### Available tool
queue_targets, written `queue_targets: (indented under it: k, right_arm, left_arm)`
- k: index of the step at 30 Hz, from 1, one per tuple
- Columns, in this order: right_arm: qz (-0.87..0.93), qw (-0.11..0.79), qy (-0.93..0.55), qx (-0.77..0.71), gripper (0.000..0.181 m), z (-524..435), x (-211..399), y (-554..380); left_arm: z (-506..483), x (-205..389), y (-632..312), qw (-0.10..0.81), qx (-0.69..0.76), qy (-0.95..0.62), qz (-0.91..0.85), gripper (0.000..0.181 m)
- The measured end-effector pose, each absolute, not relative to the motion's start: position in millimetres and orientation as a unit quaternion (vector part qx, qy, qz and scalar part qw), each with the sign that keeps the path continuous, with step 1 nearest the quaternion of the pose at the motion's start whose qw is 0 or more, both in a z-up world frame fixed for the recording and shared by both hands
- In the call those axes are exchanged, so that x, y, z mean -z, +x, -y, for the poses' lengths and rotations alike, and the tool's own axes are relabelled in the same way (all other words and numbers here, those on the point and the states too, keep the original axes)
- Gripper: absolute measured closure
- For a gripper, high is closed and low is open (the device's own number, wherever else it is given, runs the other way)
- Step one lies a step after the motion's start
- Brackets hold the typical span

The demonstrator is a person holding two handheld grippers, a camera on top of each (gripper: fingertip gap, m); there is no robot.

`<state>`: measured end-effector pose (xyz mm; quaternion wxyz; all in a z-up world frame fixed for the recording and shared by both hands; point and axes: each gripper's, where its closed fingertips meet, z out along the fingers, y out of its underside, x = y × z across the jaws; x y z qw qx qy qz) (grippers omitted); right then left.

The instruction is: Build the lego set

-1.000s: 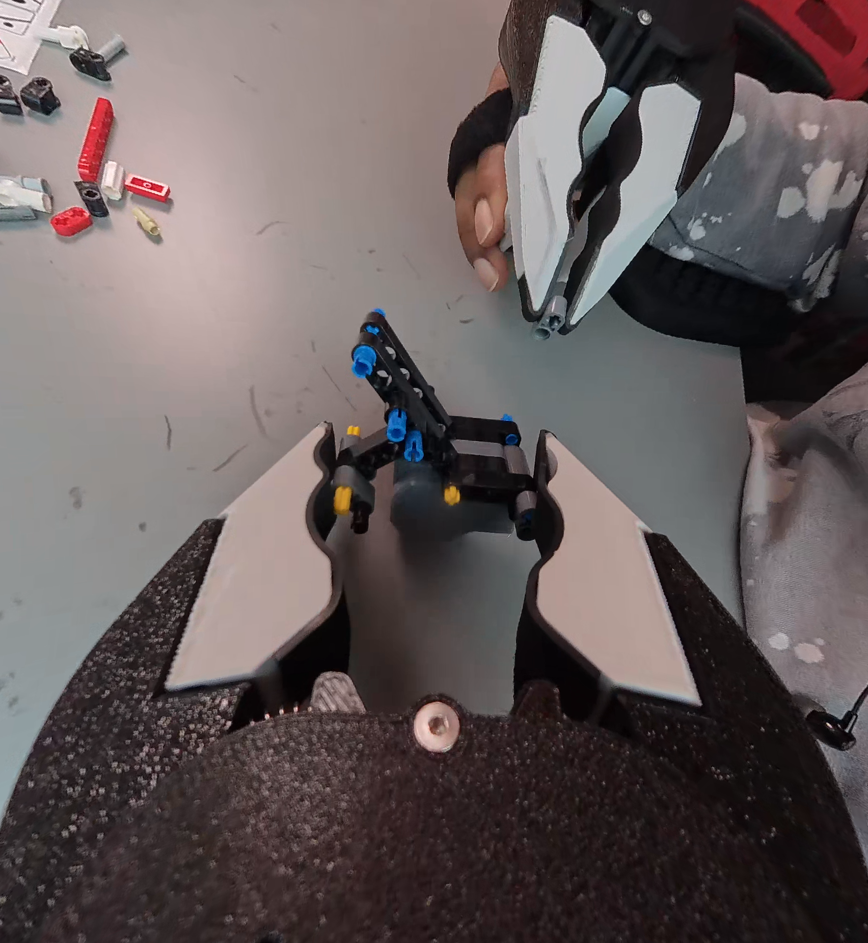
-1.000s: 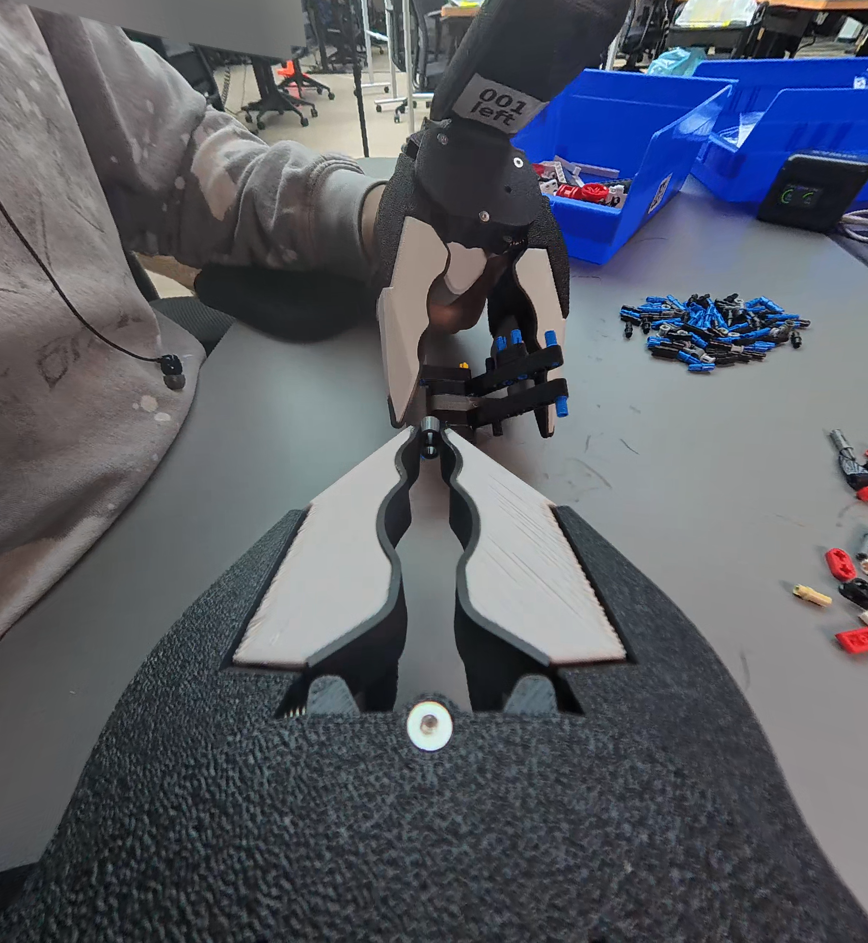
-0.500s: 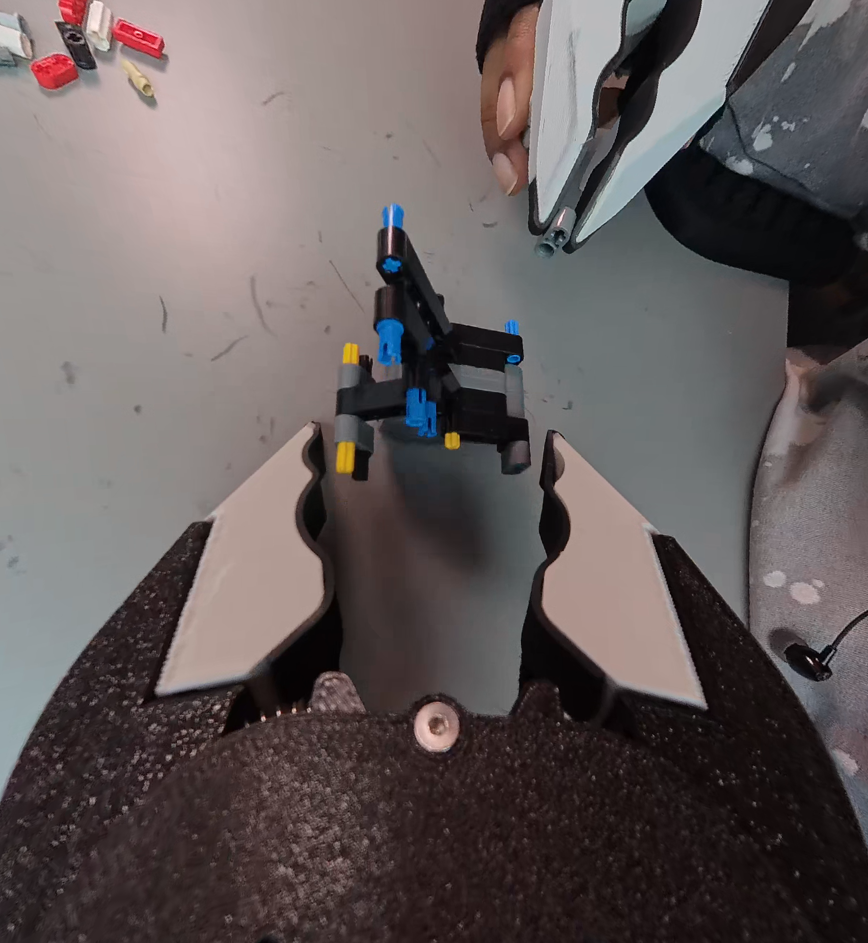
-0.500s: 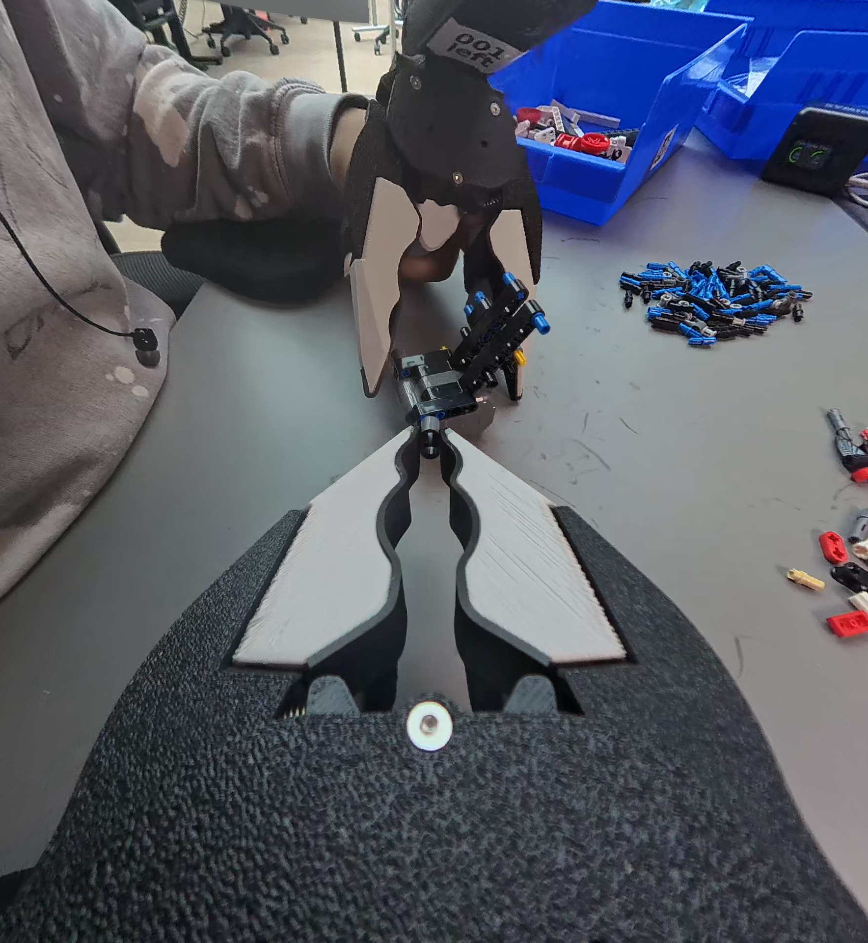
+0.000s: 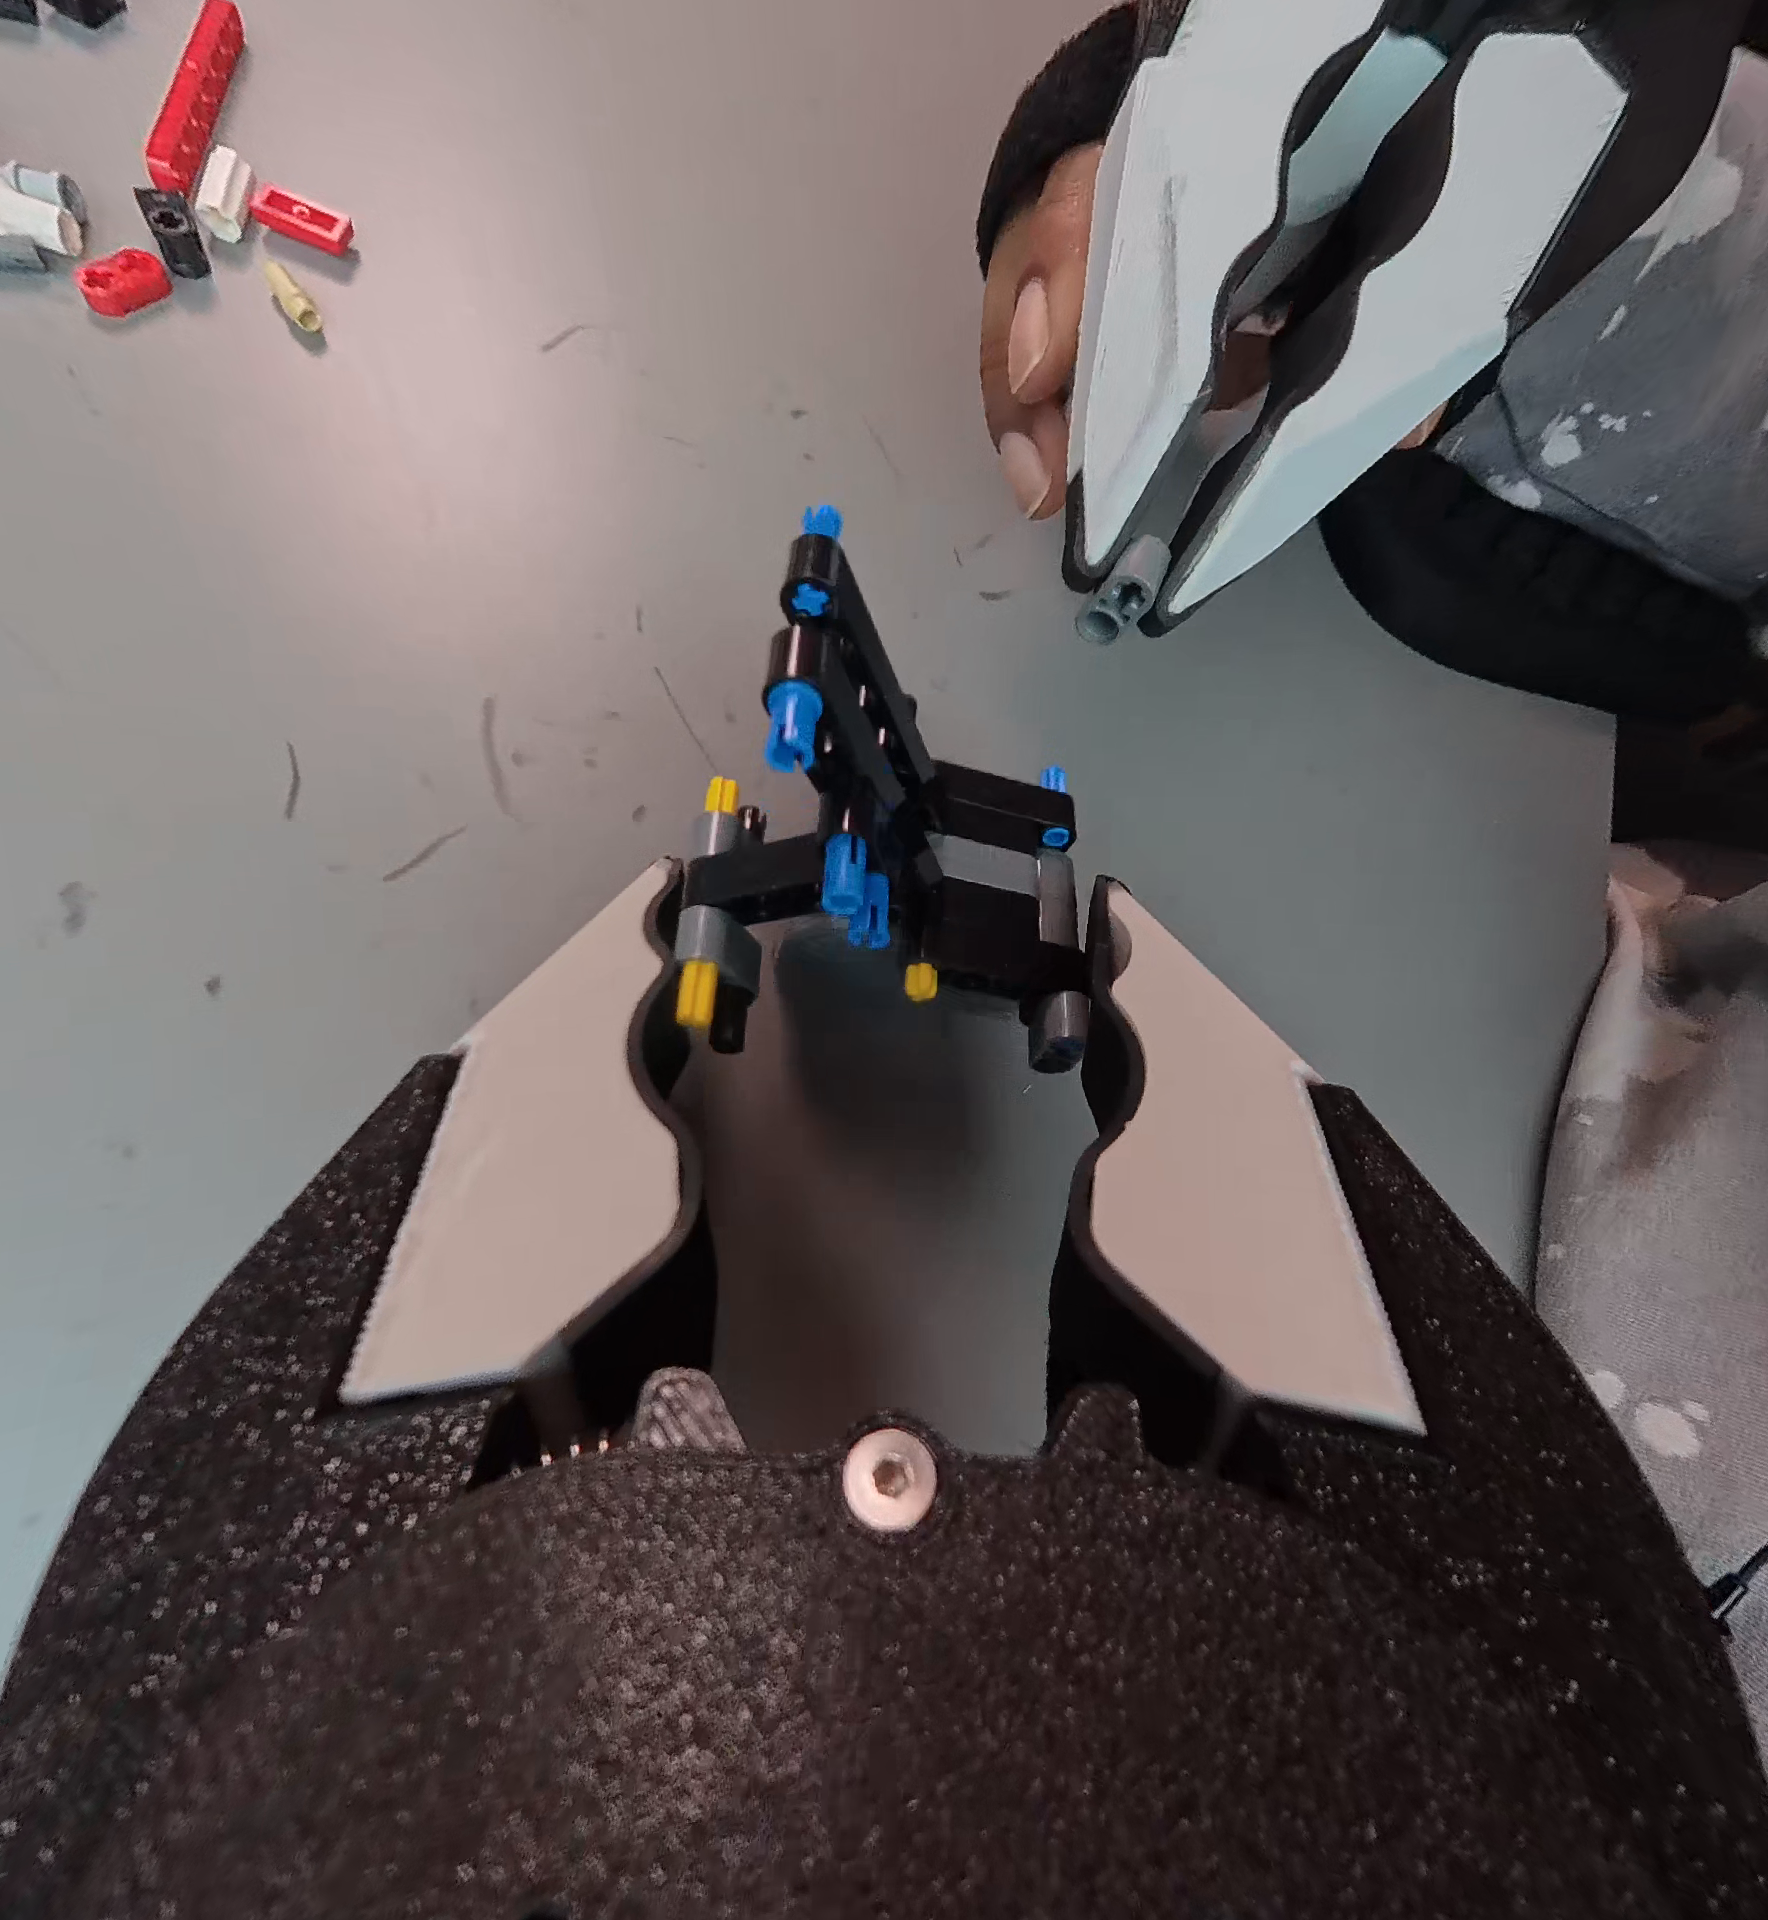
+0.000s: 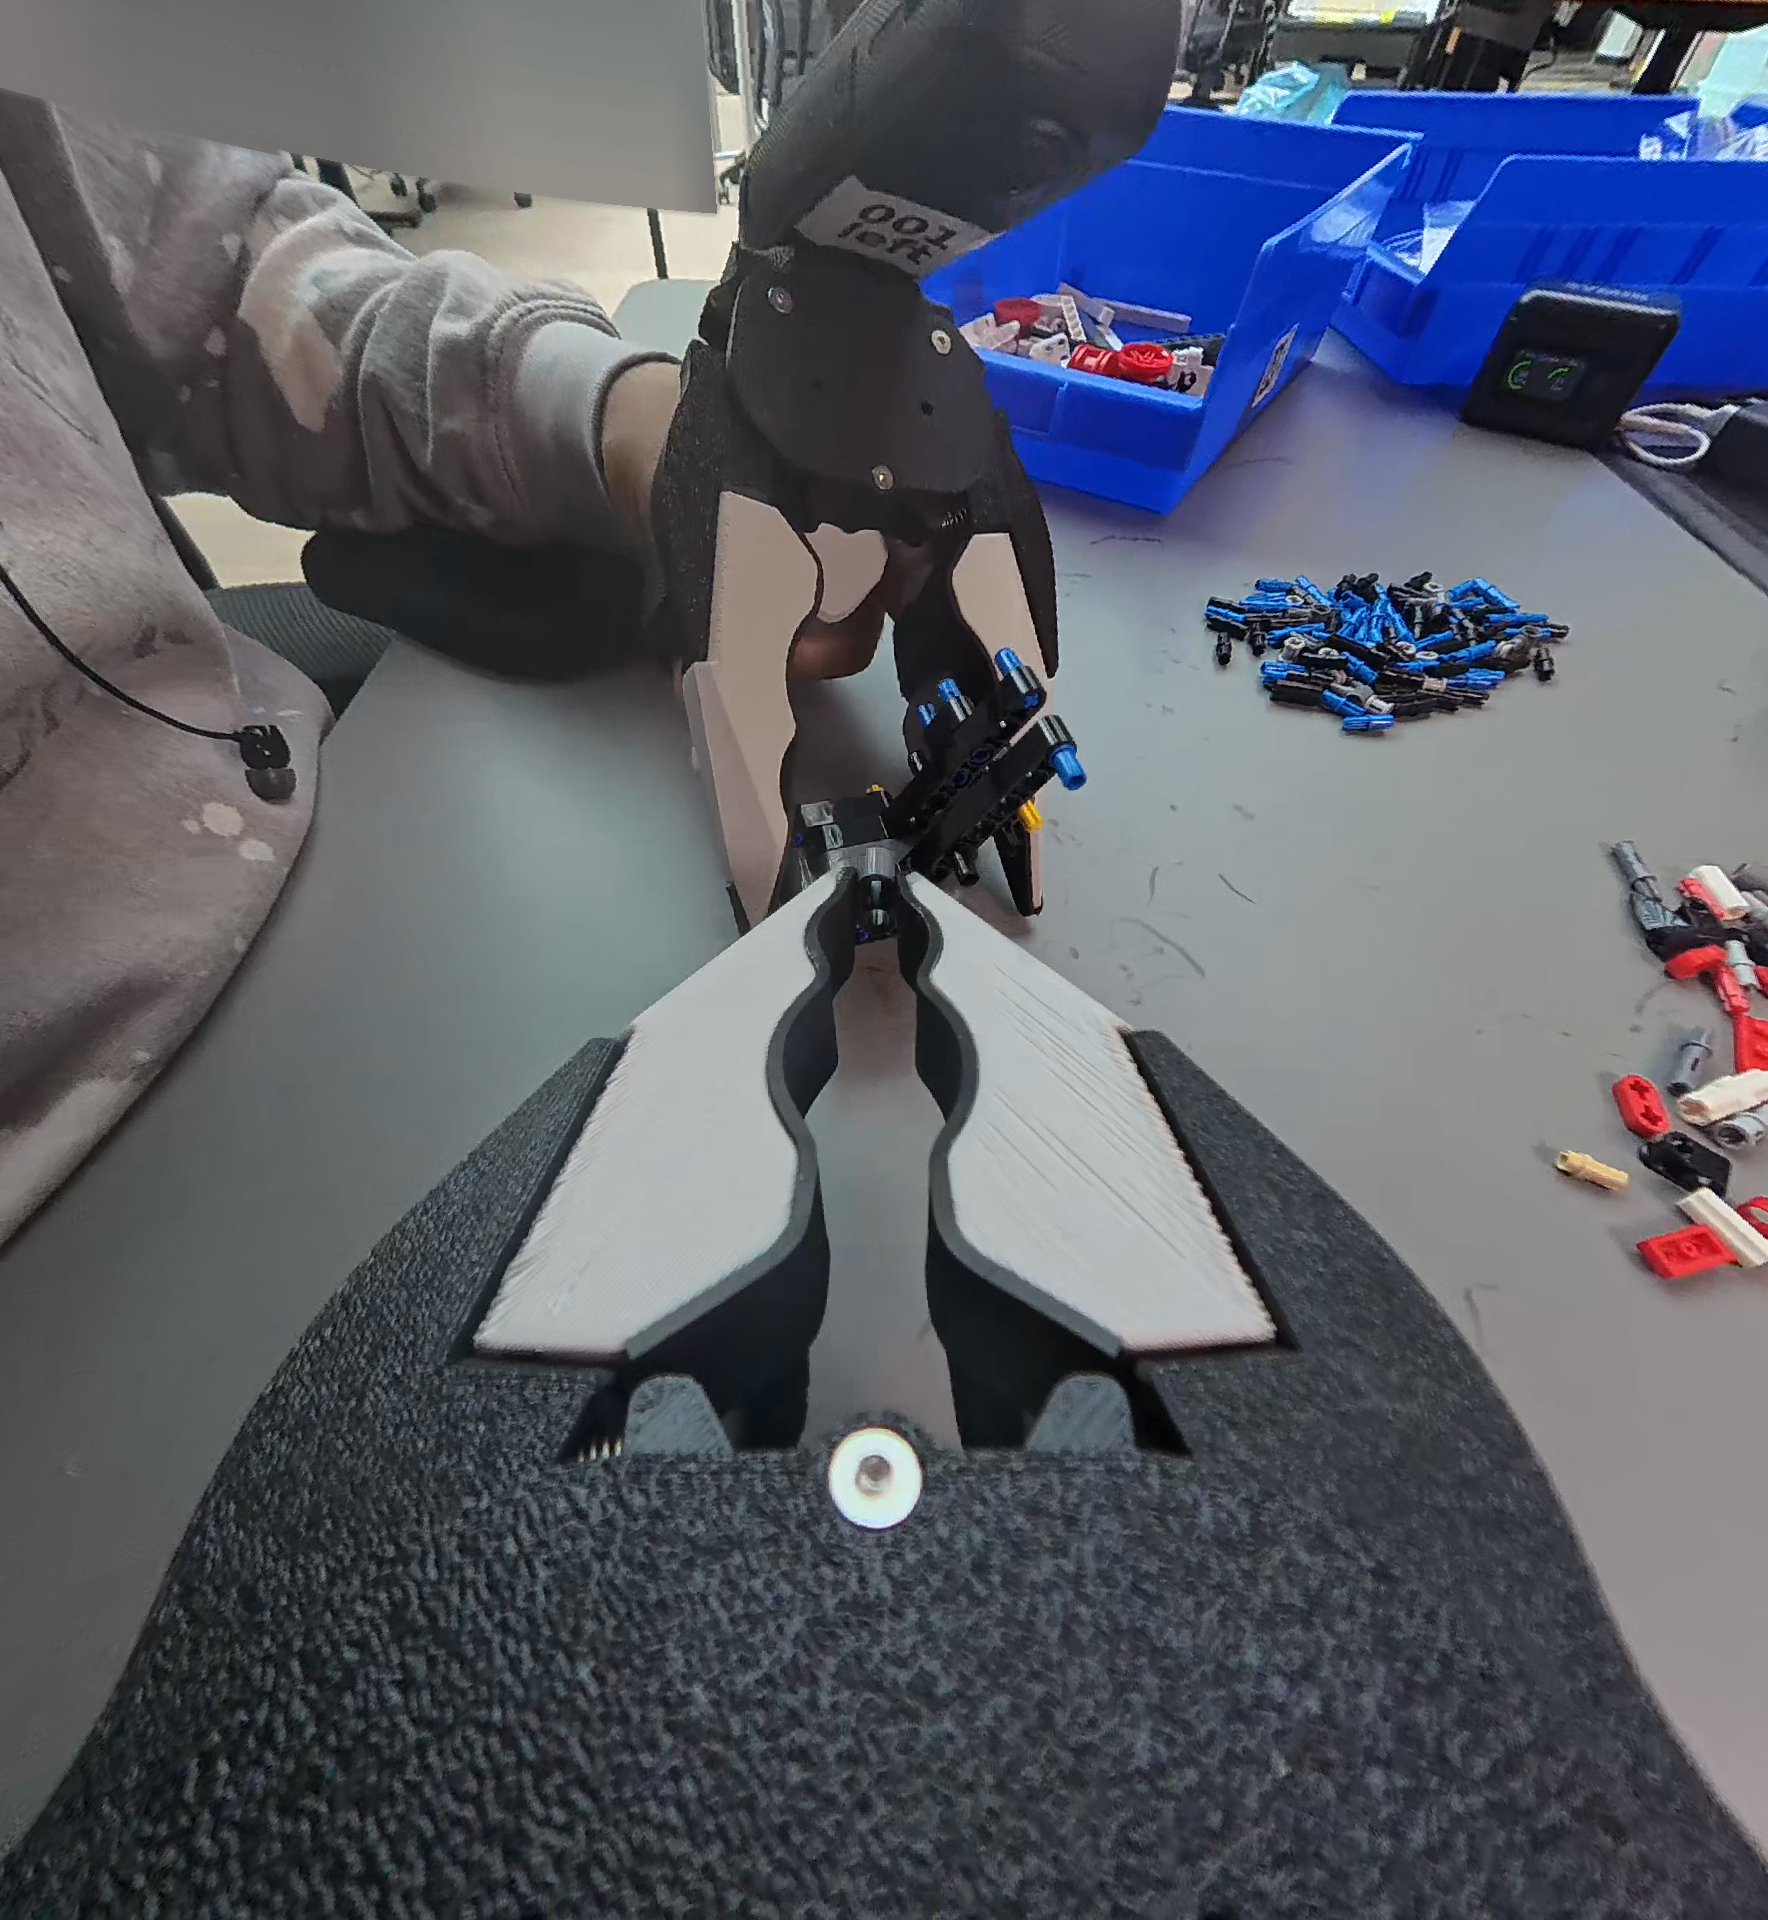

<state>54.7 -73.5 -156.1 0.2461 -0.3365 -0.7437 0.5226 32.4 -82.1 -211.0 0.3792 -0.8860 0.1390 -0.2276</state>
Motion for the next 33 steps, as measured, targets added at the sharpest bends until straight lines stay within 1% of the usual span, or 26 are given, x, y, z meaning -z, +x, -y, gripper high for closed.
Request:
queue_targets:
  k: [1, 7, 14, 20, 33]
  right_arm:
    - [0.738, 0.246, -0.337, -0.530, 0.174, 73, 153, 55]
    - [0.724, 0.218, -0.315, -0.574, 0.174, 81, 141, 64]
    - [0.708, 0.209, -0.304, -0.603, 0.174, 90, 131, 64]
    - [0.689, 0.202, -0.301, -0.628, 0.174, 93, 122, 64]
    - [0.695, 0.202, -0.302, -0.620, 0.174, 94, 124, 64]
  left_arm:
    - [81, 206, 33, 0.389, 0.237, -0.879, -0.139, 0.105]
    - [84, 170, 35, 0.444, 0.318, -0.826, -0.137, 0.107]
    - [84, 141, 42, 0.485, 0.372, -0.781, -0.129, 0.108]
    - [83, 137, 44, 0.490, 0.381, -0.774, -0.123, 0.108]
    - [85, 131, 42, 0.504, 0.380, -0.766, -0.124, 0.109]
